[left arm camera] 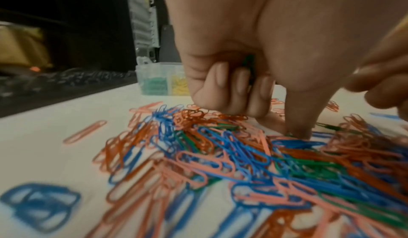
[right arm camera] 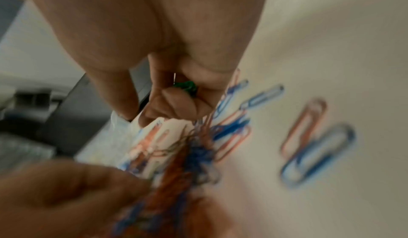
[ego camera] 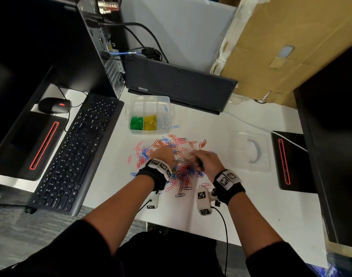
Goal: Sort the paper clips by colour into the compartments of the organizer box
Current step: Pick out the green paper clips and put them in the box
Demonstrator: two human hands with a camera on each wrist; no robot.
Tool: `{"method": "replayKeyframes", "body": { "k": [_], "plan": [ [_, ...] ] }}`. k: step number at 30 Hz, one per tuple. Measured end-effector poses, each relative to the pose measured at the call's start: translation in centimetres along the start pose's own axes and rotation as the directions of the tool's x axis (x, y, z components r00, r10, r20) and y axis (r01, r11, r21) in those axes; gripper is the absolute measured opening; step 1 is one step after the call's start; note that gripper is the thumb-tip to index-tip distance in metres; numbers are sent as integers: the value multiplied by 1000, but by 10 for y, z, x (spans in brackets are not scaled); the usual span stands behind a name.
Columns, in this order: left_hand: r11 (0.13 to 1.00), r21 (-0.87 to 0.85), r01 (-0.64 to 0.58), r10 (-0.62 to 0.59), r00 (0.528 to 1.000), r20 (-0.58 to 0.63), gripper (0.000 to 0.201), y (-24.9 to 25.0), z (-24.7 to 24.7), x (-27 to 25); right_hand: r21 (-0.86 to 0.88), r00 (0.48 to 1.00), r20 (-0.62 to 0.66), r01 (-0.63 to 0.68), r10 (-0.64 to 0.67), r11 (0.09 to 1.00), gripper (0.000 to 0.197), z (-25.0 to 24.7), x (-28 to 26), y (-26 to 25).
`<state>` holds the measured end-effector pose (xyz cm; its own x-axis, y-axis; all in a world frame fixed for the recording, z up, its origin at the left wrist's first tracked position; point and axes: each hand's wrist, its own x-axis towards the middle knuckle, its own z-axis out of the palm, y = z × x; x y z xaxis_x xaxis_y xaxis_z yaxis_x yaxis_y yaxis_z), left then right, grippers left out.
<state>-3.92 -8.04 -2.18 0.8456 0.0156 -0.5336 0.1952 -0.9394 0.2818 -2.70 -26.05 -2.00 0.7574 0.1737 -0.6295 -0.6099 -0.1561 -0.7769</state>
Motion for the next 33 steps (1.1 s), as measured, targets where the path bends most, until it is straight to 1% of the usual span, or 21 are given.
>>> {"method": "replayKeyframes", "body": {
  "k": [1, 2, 3, 4, 6, 9, 11, 12, 14, 15, 16, 17, 18, 19, 20, 22, 23, 25, 28, 30, 33],
  "plan": [
    [998, 57, -9, 8, 1000, 20, 34, 2, 0, 0, -296, 994, -47, 85, -104, 951, 14, 1, 4, 0],
    [994, 110, -21, 17, 999, 36, 36, 5, 0, 0, -515, 978, -42, 153, -203, 844, 11, 2, 7, 0],
    [988, 151, -27, 21, 999, 42, 37, 8, 1, -1, -631, 964, 0, 206, -265, 748, 9, 3, 8, -1],
    [984, 173, -29, 22, 999, 43, 35, 9, 2, -1, -681, 955, 51, 248, -294, 689, 8, 5, 10, -1],
    [982, 186, -34, 28, 999, 35, 28, 11, 5, -2, -737, 947, 129, 290, -294, 611, 4, 8, 13, -1],
    [995, 90, -45, 48, 998, -29, 23, 7, 9, -7, -783, 945, 151, 294, -291, 549, 4, 10, 18, 0],
    [996, -55, -69, 65, 995, -78, 23, 0, 10, -12, -763, 933, 139, 315, -333, 565, 7, 9, 18, 0],
    [988, -133, -79, 66, 993, -100, 22, -5, 9, -14, -736, 927, 120, 323, -356, 594, 9, 8, 19, 1],
    [960, -267, -89, 48, 987, -156, 18, -17, 7, -18, -637, 933, 39, 298, -357, 711, 9, 5, 20, 4],
    [938, -332, -103, 43, 982, -184, 20, -24, 7, -17, -535, 948, -3, 267, -318, 802, 10, 3, 20, 5],
    [913, -389, -121, 40, 977, -210, 23, -30, 7, -16, -376, 966, -29, 226, -255, 899, 10, 4, 20, 6],
    [891, -433, -138, 39, 973, -229, 27, -36, 8, -16, -181, 982, -25, 180, -187, 967, 9, 4, 18, 6],
    [872, -465, -150, 39, 970, -239, 30, -42, 9, -16, 3, 992, 8, 127, -127, 992, 10, 6, 16, 6],
    [854, -496, -155, 39, 971, -237, 32, -47, 9, -16, 140, 996, 55, 67, -75, 988, 13, 8, 14, 6],
    [833, -531, -154, 34, 973, -229, 31, -52, 9, -16, 229, 993, 111, 0, -26, 973, 18, 11, 11, 5],
    [797, -584, -153, 23, 974, -224, 27, -58, 9, -19, 331, 975, 221, -107, 34, 938, 26, 18, 7, 1],
    [787, -597, -155, 19, 973, -229, 27, -59, 9, -21, 350, 967, 250, -131, 42, 928, 27, 21, 6, 0],
    [770, -620, -151, 2, 972, -235, 30, -60, 9, -27, 311, 969, 245, -118, 40, 943, 25, 28, 6, -4],
    [681, -727, -90, -86, 976, -201, 33, -61, 12, -32, 98, 984, 179, -37, 19, 994, 23, 32, 6, -5],
    [635, -771, -56, -125, 977, -173, 35, -62, 14, -31, -49, 986, 165, 22, -14, 999, 21, 31, 7, -5],
    [627, -777, -54, -114, 980, -161, 39, -57, 15, -34, -97, 988, 153, 30, -15, 995, 19, 29, 7, -6]
  ]
}}
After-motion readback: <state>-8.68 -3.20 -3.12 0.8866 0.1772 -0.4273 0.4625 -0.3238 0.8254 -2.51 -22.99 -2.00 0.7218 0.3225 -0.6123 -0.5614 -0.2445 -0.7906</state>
